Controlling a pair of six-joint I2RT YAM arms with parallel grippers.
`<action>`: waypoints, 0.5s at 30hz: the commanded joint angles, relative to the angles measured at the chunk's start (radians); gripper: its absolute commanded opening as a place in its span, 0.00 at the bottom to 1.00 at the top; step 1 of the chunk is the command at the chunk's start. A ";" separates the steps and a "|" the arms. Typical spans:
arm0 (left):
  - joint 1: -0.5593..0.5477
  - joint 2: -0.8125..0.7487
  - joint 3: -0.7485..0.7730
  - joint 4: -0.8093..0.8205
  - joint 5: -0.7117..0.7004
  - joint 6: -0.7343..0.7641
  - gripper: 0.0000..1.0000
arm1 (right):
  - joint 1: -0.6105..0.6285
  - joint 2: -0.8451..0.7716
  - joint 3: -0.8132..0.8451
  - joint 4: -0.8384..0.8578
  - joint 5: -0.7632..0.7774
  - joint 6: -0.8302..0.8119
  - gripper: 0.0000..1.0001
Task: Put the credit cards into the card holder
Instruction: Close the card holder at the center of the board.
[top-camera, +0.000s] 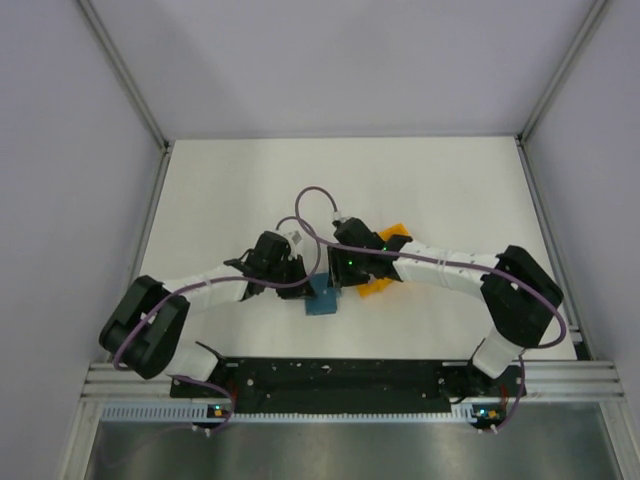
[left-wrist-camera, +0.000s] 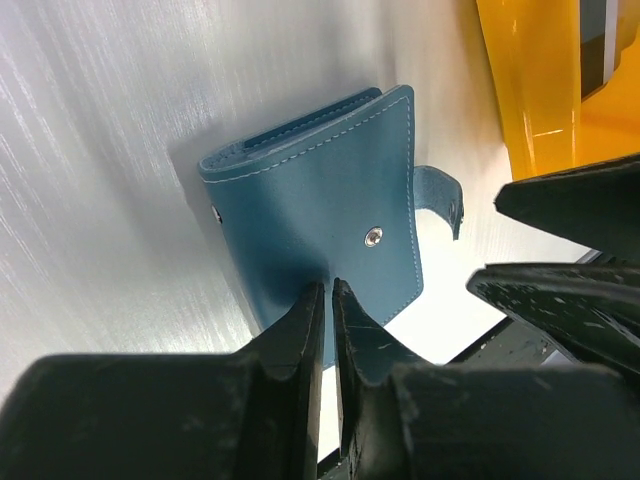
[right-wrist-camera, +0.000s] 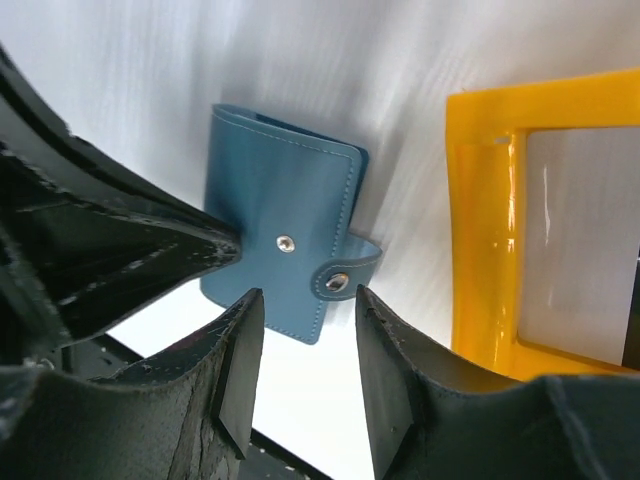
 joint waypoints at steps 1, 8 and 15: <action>-0.006 -0.037 -0.020 0.016 -0.049 -0.008 0.13 | 0.015 -0.048 0.058 0.017 0.027 0.013 0.42; -0.006 -0.083 -0.054 0.050 -0.069 -0.037 0.15 | 0.023 0.001 0.072 0.001 0.070 0.019 0.42; -0.006 -0.090 -0.084 0.119 -0.052 -0.060 0.16 | 0.035 0.044 0.098 0.001 0.082 0.016 0.42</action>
